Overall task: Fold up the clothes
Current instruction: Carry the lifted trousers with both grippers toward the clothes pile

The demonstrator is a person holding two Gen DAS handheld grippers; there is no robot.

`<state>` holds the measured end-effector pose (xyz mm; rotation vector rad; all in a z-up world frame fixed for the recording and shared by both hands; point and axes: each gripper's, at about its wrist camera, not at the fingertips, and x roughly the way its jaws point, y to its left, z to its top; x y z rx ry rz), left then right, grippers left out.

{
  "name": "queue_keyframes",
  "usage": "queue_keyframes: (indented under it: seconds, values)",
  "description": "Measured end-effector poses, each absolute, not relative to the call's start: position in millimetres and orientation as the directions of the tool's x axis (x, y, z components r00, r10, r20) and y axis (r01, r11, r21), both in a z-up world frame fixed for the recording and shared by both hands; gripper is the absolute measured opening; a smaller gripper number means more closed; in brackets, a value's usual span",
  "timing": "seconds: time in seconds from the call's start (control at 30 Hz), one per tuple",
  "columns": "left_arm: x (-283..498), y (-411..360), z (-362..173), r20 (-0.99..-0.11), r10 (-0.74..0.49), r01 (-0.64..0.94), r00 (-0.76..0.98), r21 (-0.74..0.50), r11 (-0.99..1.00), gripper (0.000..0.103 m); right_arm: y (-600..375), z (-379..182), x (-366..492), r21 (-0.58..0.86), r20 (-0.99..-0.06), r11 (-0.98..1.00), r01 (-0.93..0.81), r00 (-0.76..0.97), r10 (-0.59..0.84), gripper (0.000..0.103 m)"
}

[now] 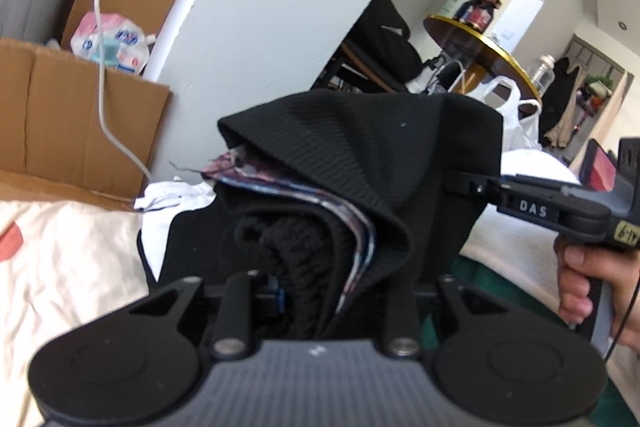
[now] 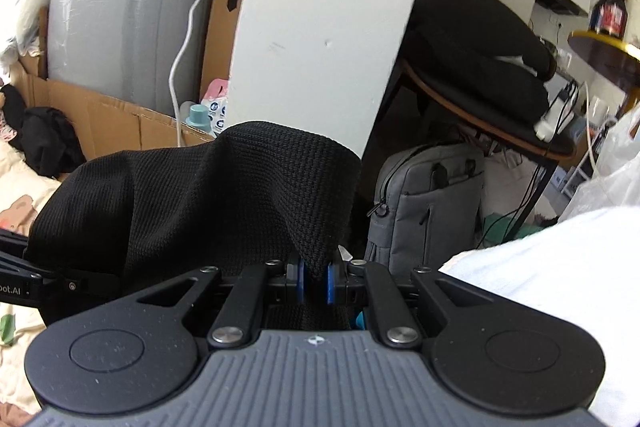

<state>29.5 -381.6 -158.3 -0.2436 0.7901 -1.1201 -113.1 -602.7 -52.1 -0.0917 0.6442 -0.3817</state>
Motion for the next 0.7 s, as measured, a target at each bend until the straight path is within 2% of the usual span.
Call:
queue_keyframes:
  seconds: [0.7]
  values:
    - [109,-428,-215,-0.479,-0.859,0.715,0.183,-0.535,0.451,0.03,-651,-129,-48,-0.127,-0.583,0.916,0.379,0.719,-0.379,0.011]
